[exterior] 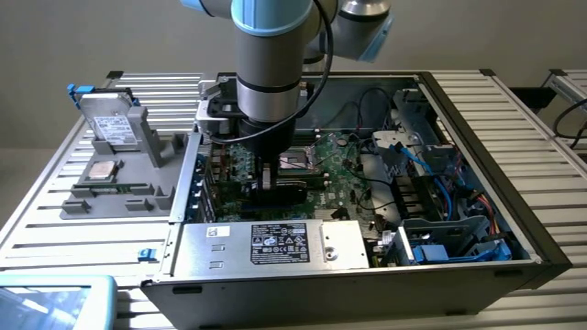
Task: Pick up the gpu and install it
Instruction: 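Insert the gpu into the slot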
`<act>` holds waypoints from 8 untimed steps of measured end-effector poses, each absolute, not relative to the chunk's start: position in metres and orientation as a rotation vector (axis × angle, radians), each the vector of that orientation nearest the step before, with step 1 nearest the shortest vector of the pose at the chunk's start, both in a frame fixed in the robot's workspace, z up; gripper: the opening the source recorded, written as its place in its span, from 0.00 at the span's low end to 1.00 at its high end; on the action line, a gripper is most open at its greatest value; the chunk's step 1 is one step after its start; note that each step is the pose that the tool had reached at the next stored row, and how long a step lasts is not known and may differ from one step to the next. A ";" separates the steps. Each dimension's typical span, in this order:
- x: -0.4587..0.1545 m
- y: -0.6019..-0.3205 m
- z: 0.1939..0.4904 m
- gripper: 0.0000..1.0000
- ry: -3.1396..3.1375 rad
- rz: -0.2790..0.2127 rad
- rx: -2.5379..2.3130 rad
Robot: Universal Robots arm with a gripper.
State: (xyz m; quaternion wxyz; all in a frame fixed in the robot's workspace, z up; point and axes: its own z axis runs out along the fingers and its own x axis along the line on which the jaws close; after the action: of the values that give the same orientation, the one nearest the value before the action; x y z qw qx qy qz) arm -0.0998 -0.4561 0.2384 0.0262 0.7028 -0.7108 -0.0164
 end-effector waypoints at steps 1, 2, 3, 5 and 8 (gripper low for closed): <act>-0.100 -0.456 0.238 0.28 -2.196 -0.051 2.172; -0.100 -0.456 0.238 0.28 -2.196 -0.051 2.171; -0.100 -0.456 0.238 0.28 -2.197 -0.051 2.171; -0.100 -0.456 0.238 0.28 -2.197 -0.051 2.172; -0.099 -0.456 0.238 0.28 -2.197 -0.051 2.172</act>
State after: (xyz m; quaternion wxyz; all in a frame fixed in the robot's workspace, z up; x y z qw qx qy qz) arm -0.0995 -0.4563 0.2383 0.0259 0.7027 -0.7108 -0.0166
